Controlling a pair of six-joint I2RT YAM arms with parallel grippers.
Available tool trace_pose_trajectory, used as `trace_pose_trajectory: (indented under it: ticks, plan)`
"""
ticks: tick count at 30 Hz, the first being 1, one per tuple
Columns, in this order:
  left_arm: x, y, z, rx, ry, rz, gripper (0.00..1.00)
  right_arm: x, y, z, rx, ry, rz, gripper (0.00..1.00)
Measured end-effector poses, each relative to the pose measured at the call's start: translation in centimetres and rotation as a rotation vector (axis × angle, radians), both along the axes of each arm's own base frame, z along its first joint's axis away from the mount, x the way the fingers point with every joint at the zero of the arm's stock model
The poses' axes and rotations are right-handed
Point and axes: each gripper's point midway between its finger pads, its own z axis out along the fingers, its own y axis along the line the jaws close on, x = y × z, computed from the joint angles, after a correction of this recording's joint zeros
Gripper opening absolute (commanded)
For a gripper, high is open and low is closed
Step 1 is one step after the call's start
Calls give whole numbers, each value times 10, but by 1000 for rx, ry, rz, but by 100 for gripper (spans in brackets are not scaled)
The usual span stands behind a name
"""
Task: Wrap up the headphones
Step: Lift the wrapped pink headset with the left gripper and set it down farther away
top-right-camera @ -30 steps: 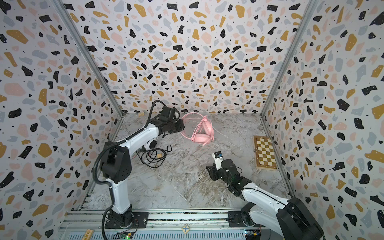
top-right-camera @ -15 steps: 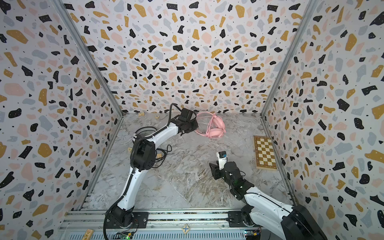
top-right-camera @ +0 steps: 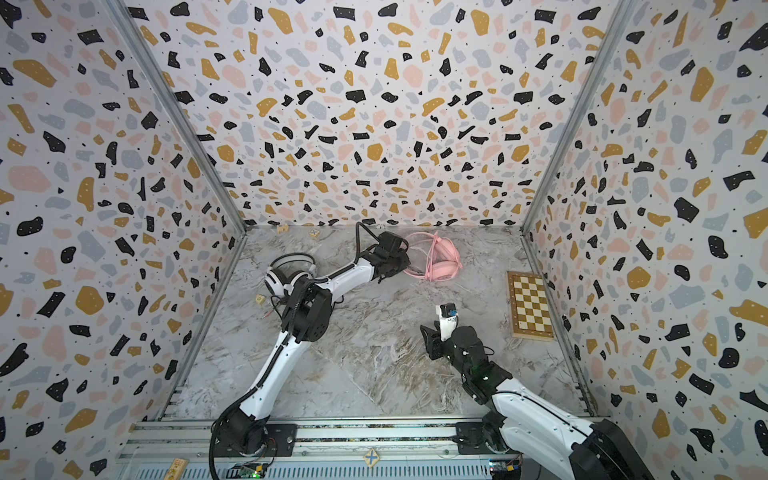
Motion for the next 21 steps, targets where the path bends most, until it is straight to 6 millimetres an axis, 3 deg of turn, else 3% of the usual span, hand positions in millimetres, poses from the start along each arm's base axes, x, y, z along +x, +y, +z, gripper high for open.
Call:
trace_pose_trajectory:
  ticks: [6, 15, 19, 21]
  plan:
    - [1, -9, 5, -52, -15, -37, 29, 0, 0, 2, 7, -4, -1, 47]
    - [-1, -13, 33, -99, -63, -72, 37, -4, -2, -4, 18, 9, -4, 46]
    - [-1, -7, 54, -81, -96, -86, 59, -4, -2, -3, 22, 9, -5, 46]
    - [-2, -3, 64, -50, -122, -97, 63, -4, -2, -2, 25, 6, -5, 46]
